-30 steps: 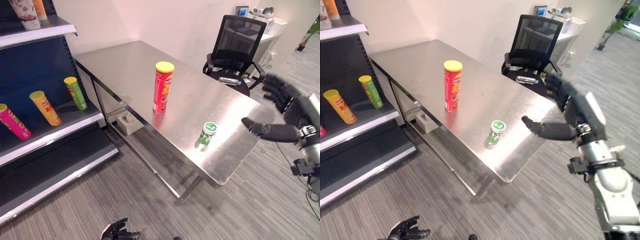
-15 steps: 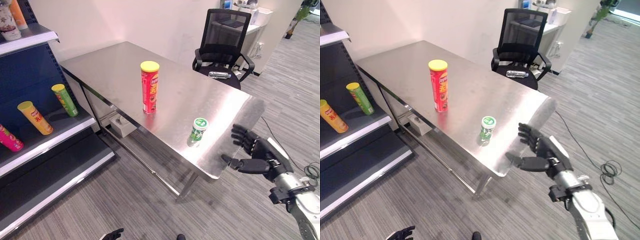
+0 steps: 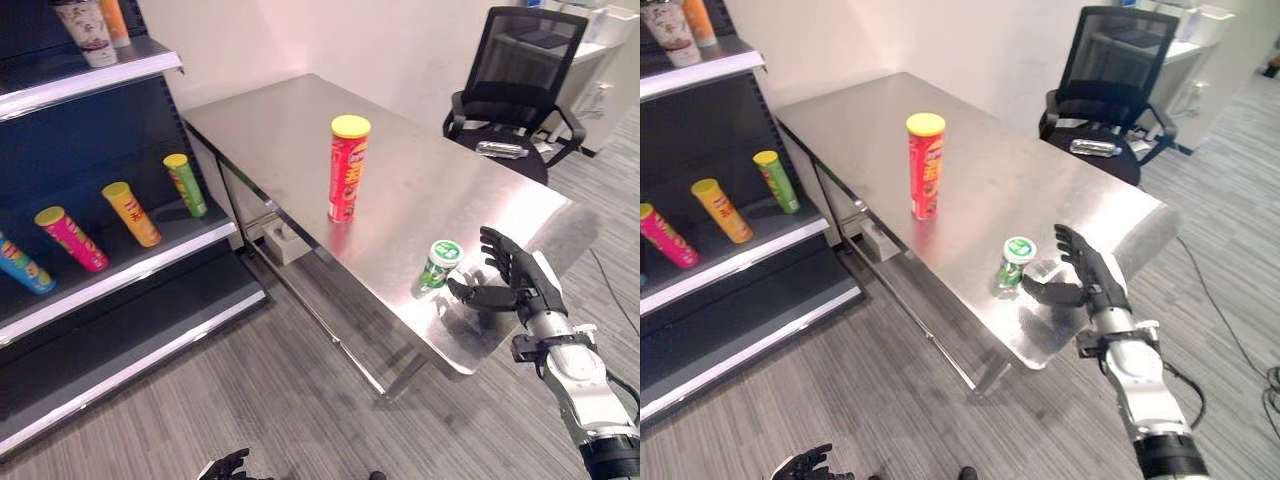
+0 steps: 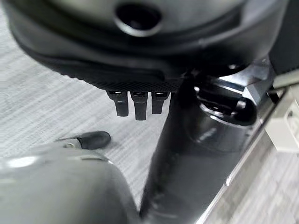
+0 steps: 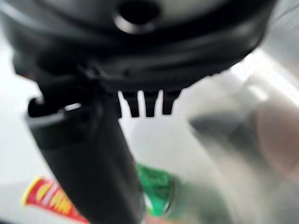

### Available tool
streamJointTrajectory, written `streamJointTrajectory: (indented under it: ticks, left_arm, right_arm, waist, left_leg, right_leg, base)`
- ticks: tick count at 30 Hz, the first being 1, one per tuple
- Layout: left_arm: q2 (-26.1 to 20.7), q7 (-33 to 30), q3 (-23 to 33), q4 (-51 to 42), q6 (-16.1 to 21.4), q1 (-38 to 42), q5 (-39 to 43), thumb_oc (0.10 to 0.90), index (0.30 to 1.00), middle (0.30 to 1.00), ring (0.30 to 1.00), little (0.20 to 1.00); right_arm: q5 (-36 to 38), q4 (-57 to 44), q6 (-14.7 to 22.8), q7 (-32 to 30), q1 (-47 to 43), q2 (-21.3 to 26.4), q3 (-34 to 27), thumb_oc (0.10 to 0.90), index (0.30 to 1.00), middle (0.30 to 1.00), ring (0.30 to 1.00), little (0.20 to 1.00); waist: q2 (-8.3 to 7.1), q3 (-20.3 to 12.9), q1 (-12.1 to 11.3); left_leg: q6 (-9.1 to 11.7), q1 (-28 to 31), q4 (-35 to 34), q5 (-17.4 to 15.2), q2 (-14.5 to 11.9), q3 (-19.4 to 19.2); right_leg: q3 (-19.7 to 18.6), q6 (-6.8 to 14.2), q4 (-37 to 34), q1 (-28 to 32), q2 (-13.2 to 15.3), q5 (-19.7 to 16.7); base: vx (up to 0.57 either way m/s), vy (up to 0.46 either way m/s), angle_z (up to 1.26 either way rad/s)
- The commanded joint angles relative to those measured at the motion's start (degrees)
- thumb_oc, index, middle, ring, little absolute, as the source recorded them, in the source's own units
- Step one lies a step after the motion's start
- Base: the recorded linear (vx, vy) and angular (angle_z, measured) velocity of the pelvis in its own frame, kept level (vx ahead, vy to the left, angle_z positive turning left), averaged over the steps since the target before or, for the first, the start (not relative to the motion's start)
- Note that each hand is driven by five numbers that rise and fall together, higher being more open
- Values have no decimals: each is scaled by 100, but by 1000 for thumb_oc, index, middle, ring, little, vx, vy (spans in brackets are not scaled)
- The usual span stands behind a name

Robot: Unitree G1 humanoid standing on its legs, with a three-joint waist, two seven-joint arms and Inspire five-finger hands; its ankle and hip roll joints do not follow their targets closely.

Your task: Put the goods on the table back onto the shelves and tidy them up.

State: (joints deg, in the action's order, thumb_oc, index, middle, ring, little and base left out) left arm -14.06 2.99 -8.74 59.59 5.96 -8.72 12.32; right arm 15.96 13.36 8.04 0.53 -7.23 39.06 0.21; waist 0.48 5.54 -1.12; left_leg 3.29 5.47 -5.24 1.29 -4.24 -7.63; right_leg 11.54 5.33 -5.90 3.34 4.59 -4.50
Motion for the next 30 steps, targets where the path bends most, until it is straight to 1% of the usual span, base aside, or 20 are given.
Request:
streamJointTrajectory:
  ticks: [1, 3, 8, 10, 19, 20, 23, 26, 27, 28, 30]
  left_arm:
    - [-275, -12, -210, 56, 188, 350, 118, 800, 900, 900, 900, 900]
    - [-267, 10, -222, 84, 180, 313, 132, 800, 900, 900, 900, 900]
    - [-253, 25, -231, 149, 170, 292, 136, 800, 900, 900, 900, 900]
    - [-240, 9, -241, 194, 166, 311, 147, 800, 900, 900, 900, 900]
    - [-251, -43, -244, 246, 180, 335, 187, 800, 900, 900, 900, 900]
    - [-260, -46, -263, 125, 172, 299, 225, 800, 900, 900, 900, 900]
    - [-263, -51, -281, 97, 166, 274, 239, 800, 900, 900, 900, 900]
    - [-264, -61, -304, 107, 162, 290, 241, 800, 900, 900, 900, 900]
    - [-265, -60, -308, 103, 160, 287, 235, 800, 900, 900, 900, 900]
    - [-263, -62, -315, 108, 162, 292, 234, 800, 900, 900, 900, 900]
    - [-258, -61, -319, 111, 170, 305, 241, 800, 900, 900, 900, 900]
  right_arm:
    - [410, 17, 468, 94, -771, 367, -99, 800, 900, 900, 900, 900]
    - [576, 54, 465, 184, -783, 349, -43, 800, 900, 900, 900, 900]
    - [551, 156, 433, 240, -820, 351, 66, 800, 900, 900, 900, 900]
    - [543, 293, 419, 198, -900, 282, 129, 800, 900, 900, 900, 900]
    - [364, 686, 381, 5, -1236, 100, 366, 800, 900, 900, 900, 900]
    - [331, 743, 359, -8, -1285, 72, 410, 800, 900, 900, 900, 900]
    - [301, 816, 344, -1, -1386, 51, 504, 800, 900, 900, 900, 900]
    - [119, 885, 320, 6, -1555, 80, 692, 800, 900, 900, 900, 900]
    - [69, 895, 306, 13, -1581, 99, 728, 475, 413, 413, 413, 413]
    - [5, 923, 288, 13, -1628, 115, 779, 400, 300, 300, 300, 300]
    - [-96, 985, 260, 2, -1696, 171, 852, 400, 300, 300, 300, 300]
  waist:
    - [-219, -72, -89]
    - [-225, -73, -124]
    - [-232, -69, -165]
    - [-234, -63, -192]
    - [-219, -64, -252]
    - [-208, -63, -274]
    - [-200, -57, -300]
    - [-205, -52, -335]
    - [-205, -54, -343]
    - [-208, -51, -349]
    - [-215, -46, -355]
  left_leg:
    - [244, 4, 24, 79, -146, 68]
    - [260, -16, 24, 98, -161, 122]
    - [282, -28, 24, 116, -177, 164]
    - [301, -38, 24, 130, -187, 187]
    - [336, -54, 24, 160, -219, 208]
    - [338, -59, 24, 164, -219, 221]
    - [340, -61, 24, 171, -224, 231]
    - [337, -63, 24, 169, -221, 249]
    - [334, -62, 24, 168, -219, 258]
    - [332, -63, 24, 166, -218, 268]
    - [333, -66, 24, 165, -215, 278]
  right_leg:
    - [314, 401, 89, 268, 377, 205]
    - [386, 389, 89, 296, 365, 227]
    - [448, 366, 89, 333, 345, 250]
    - [486, 356, 89, 355, 335, 263]
    - [565, 347, 89, 378, 328, 286]
    - [576, 347, 89, 391, 328, 286]
    - [592, 343, 89, 399, 331, 286]
    - [601, 339, 89, 399, 329, 287]
    - [607, 337, 89, 402, 328, 289]
    - [612, 336, 89, 407, 328, 288]
    - [622, 335, 89, 413, 326, 294]
  base:
    - [11, -19, 19]
    - [11, -25, 23]
    - [3, -18, 12]
    - [0, 0, 0]
    - [-6, -2, 4]
    - [-10, 0, 8]
    - [-3, 0, 2]
    - [0, 0, 0]
    - [0, 0, 0]
    - [0, 0, 0]
    - [0, 0, 0]
